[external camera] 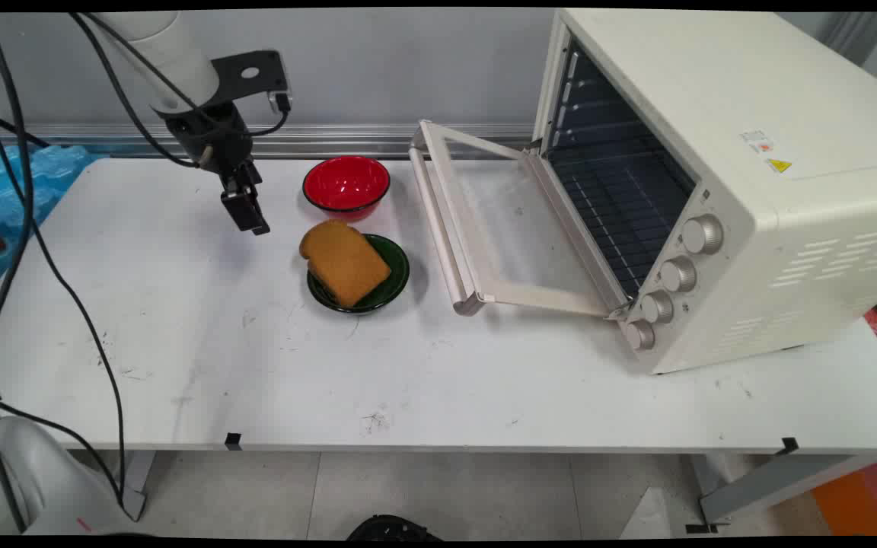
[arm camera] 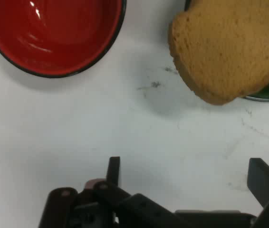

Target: Close the oven

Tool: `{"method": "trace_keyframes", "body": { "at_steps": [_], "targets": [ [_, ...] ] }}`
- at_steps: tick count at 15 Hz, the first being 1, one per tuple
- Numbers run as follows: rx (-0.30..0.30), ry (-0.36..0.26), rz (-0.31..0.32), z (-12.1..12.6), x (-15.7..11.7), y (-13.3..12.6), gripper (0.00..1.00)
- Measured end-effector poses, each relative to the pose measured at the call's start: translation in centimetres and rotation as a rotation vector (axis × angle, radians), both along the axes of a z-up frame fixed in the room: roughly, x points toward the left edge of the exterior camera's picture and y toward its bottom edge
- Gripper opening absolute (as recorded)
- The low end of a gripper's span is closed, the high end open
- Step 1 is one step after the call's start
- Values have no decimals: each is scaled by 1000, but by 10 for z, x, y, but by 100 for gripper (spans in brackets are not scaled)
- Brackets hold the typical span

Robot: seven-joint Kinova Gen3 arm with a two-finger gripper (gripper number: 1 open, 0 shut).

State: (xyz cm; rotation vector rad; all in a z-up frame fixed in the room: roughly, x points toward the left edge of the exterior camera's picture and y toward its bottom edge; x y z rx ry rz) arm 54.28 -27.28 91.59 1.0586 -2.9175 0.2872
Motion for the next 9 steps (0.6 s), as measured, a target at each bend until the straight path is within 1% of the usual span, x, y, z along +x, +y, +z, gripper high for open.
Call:
{"method": "trace_keyframes", "body": {
  "at_steps": [3, 6, 9],
  "targets": [
    [-34, 38, 26, 4, -8, -10, 100],
    [-81, 104, 42, 6, -21, -28, 100],
    [-110, 165, 43, 2, -30, -39, 100]
  ]
}}
